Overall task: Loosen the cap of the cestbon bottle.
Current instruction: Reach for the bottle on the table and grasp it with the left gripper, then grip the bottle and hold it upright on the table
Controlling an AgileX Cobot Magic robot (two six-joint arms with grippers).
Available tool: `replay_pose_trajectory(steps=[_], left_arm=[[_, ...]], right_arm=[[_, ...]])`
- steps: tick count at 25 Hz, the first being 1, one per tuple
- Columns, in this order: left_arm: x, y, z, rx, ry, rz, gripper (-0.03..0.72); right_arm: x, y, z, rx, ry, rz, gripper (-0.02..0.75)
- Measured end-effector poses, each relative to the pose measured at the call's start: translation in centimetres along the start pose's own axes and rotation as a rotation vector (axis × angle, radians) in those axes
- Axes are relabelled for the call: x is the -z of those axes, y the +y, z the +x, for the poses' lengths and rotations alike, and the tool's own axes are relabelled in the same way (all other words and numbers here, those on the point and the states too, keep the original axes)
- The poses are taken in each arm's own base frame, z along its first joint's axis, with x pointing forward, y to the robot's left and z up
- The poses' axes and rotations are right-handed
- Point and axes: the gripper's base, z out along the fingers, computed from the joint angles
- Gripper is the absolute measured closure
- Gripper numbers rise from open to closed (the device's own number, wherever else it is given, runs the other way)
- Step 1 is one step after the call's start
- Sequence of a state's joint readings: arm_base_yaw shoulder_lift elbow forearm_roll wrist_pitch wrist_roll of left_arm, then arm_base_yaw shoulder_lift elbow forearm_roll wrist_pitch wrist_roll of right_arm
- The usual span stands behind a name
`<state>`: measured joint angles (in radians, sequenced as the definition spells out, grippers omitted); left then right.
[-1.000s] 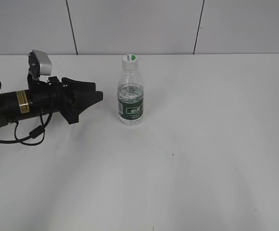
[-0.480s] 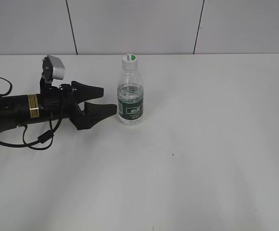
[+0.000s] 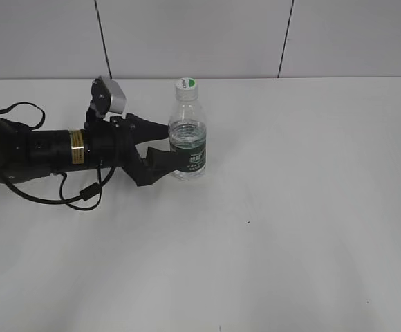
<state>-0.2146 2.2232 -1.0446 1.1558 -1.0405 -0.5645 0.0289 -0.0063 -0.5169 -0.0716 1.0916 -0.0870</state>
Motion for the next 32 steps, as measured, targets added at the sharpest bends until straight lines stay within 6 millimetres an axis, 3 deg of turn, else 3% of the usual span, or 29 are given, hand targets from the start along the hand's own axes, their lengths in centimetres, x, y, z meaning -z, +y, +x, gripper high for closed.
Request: replay_pose_trajectory(steps=[9, 15, 21, 32], left_arm=[[-3.1, 1.3, 2.0, 0.061, -0.004, 0.016, 0.108], [-5.1, 1.1, 2.4, 0.087, -0.020, 0.057, 0.115], [-5.3, 1.1, 2.3, 0.095, -0.022, 0.057, 0.267], [-5.2, 0.4, 2.2, 0.076, -0.044, 0.134, 0.277]], right_arm=[[0.0, 0.0, 0.0, 0.000, 0.000, 0.000, 0.221], [0.0, 0.0, 0.0, 0.000, 0.000, 0.000, 0.221], [0.0, 0.0, 0.0, 0.000, 0.000, 0.000, 0.221], [0.0, 0.0, 0.0, -0.004, 0.000, -0.001, 0.221]])
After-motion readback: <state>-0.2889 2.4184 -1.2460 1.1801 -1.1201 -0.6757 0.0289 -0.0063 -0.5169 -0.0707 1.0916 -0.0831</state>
